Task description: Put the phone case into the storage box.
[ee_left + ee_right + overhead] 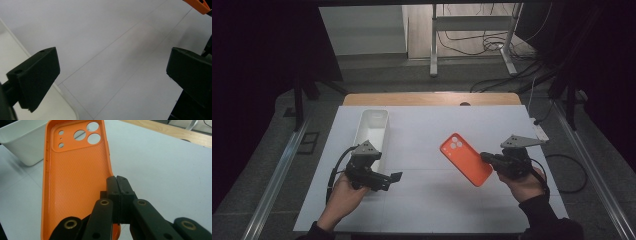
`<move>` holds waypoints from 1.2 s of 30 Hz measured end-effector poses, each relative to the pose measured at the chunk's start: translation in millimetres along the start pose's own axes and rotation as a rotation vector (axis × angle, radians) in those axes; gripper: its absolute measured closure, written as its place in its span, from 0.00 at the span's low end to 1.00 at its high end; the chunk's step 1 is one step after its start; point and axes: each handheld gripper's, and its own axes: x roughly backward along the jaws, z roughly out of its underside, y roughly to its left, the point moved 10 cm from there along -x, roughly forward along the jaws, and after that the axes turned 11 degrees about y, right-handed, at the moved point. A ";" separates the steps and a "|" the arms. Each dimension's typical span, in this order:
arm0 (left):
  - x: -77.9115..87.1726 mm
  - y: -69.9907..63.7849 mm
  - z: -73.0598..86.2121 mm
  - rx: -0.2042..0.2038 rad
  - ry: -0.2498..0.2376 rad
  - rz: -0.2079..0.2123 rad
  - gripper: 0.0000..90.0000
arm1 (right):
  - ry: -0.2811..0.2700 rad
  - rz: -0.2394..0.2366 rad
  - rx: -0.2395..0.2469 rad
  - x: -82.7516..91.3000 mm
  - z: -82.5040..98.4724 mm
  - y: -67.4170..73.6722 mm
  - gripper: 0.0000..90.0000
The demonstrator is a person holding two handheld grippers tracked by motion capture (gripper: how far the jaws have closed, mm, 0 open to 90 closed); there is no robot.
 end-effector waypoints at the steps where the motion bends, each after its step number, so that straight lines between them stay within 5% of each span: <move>1: 0.0 0.0 0.0 0.000 0.000 0.000 0.00 | 0.000 0.000 0.000 0.0 0.0 0.0 0.99; 36: -32.9 -21.9 -31.4 0.054 0.009 0.165 0.00 | -0.050 -0.001 0.052 -4.7 -15.2 23.2 0.99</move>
